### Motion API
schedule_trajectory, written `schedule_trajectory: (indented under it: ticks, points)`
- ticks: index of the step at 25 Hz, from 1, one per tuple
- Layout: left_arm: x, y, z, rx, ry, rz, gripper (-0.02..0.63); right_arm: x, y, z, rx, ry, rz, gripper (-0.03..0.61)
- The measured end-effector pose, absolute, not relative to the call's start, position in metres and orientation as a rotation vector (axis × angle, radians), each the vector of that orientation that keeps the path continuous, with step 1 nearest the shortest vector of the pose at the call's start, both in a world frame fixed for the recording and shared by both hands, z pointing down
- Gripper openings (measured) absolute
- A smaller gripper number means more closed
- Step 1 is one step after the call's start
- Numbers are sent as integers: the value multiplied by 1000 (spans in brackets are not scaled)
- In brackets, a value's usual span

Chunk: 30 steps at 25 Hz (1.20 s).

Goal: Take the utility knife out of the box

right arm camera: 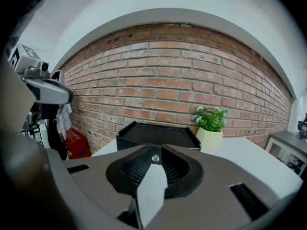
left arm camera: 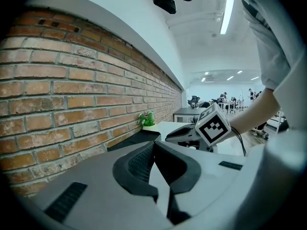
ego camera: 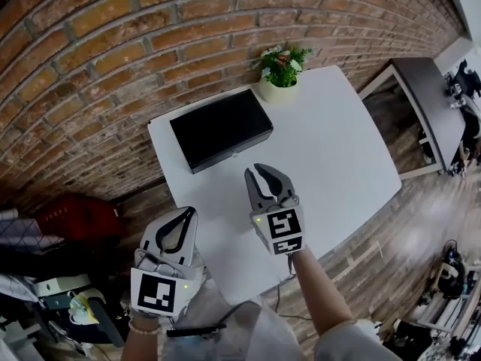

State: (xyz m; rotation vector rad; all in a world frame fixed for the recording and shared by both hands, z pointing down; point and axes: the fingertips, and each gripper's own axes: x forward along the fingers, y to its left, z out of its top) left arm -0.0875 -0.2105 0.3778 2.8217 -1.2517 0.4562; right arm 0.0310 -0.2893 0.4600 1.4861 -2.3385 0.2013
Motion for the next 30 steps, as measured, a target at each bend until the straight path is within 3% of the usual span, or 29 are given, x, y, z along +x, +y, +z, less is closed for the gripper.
schedule_trajectory:
  ticks: [6,10,30]
  points:
    - [-85,-218,397,2783,-1220,474,18,28,-309,488,1453,-2321,238,60]
    - [-86,-223,406,2789,-1192,503,18,19,-322,504,1411,-2326,261,120]
    - [-106,-238,419,2767,-1215,538,18,5,-358,544,1359,-2255,276,95]
